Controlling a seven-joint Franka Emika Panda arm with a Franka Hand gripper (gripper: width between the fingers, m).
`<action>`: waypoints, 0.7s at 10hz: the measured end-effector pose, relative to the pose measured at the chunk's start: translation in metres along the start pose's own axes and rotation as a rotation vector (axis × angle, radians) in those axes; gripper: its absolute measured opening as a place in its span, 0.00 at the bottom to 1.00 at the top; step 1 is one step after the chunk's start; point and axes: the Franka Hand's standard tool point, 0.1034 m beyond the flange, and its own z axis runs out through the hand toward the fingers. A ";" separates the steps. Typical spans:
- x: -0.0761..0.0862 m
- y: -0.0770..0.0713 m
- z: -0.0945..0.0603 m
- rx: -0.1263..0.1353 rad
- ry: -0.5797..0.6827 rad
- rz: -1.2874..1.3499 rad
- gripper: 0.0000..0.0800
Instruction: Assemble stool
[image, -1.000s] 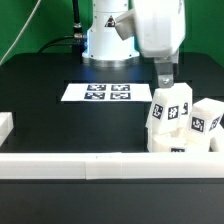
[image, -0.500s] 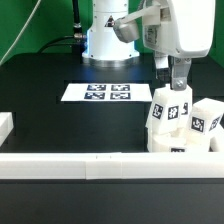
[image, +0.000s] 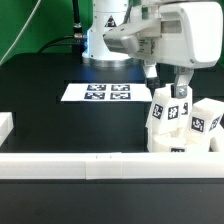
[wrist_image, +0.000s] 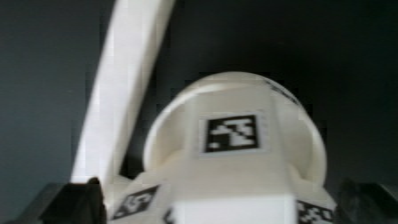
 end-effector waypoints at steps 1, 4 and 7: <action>0.001 -0.005 0.004 0.010 0.003 0.001 0.81; 0.004 -0.009 0.014 0.015 0.010 0.008 0.81; 0.004 -0.005 0.012 0.008 0.009 0.031 0.47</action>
Offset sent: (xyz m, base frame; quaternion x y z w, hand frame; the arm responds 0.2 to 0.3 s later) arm 0.0015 0.0026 -0.0085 -0.0068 -0.0055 0.0007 1.0000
